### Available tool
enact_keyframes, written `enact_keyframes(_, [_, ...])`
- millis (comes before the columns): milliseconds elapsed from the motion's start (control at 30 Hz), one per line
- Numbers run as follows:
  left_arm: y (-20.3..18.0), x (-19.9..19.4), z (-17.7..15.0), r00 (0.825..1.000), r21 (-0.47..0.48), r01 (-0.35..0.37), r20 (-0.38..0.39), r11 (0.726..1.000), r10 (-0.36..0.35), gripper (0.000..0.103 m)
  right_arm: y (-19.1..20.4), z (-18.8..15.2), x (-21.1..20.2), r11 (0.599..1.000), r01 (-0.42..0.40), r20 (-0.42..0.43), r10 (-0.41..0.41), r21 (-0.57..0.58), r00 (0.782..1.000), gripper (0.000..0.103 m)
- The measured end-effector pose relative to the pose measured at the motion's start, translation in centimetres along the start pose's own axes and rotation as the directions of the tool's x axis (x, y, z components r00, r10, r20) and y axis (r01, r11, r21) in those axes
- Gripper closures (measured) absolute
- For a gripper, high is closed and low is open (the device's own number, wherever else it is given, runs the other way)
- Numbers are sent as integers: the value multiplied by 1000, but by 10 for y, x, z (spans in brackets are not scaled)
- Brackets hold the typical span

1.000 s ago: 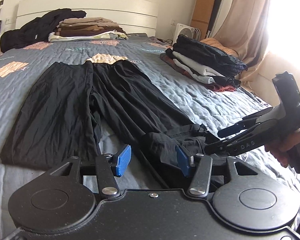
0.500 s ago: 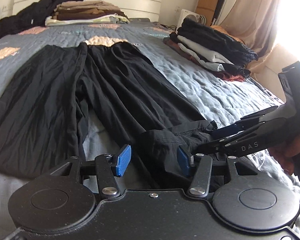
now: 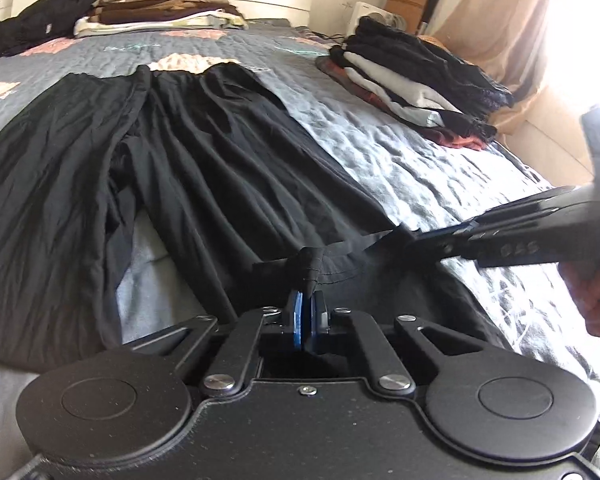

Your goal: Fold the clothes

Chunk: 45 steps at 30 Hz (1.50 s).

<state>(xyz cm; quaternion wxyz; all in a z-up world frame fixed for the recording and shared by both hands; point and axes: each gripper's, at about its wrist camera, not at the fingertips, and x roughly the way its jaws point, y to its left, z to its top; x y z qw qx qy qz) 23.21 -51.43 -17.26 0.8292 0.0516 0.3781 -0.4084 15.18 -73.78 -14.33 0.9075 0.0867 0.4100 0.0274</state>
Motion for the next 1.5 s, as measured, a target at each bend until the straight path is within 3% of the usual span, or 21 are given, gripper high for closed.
enact_keyframes(100, [4, 6, 3, 999, -34, -36, -38, 999, 35, 89, 0, 7, -5, 1000, 12, 40, -12, -4, 999, 94])
enact_keyframes(167, [7, 10, 3, 997, -46, -49, -60, 998, 47, 64, -3, 10, 0, 1000, 21, 25, -22, 3, 999, 94])
enact_keyframes(200, [7, 10, 3, 997, -48, -43, -68, 998, 40, 61, -5, 12, 4, 1000, 19, -5, -19, 4, 1000, 93])
enact_keyframes(367, [3, 9, 0, 999, -17, -16, -51, 1000, 15, 62, -9, 8, 8, 999, 36, -44, -37, -22, 998, 89])
enact_keyframes(533, [4, 12, 0, 998, -22, -14, -60, 1000, 13, 62, -7, 3, 10, 996, 55, -75, -59, -64, 995, 52])
enact_keyframes(700, [3, 13, 1, 998, -14, -16, -60, 1000, 15, 62, -14, 2, 13, 998, 33, -89, -38, -53, 995, 47])
enact_keyframes(867, [2, 15, 0, 998, -11, -22, -63, 1000, 21, 62, -18, 1, 15, 999, -3, -87, -1, -43, 996, 51])
enact_keyframes(933, [3, 16, 0, 998, -12, -24, -64, 1000, 23, 62, -18, 1, 16, 999, -16, -91, 12, -41, 996, 68])
enact_keyframes(1033, [3, 17, 0, 998, -17, -25, -62, 1000, 23, 62, -20, 1, 17, 999, -36, -95, 33, -38, 995, 87])
enact_keyframes(1100, [3, 16, -1, 998, -16, -25, -53, 1000, 24, 66, -20, 1, 18, 998, -50, -99, 46, -36, 994, 91])
enact_keyframes(1167, [6, 14, -1, 999, -25, -22, -38, 999, 21, 92, -20, 7, 13, 998, -58, -76, 56, -31, 996, 93])
enact_keyframes(1233, [9, 10, 0, 1000, -43, -15, -18, 999, 14, 100, -20, 13, 8, 997, -66, -52, 65, -25, 997, 93])
enact_keyframes(1500, [9, -15, 17, 995, -32, -9, 96, 999, 12, 102, -19, 37, -13, 995, -99, 46, 99, -5, 994, 93])
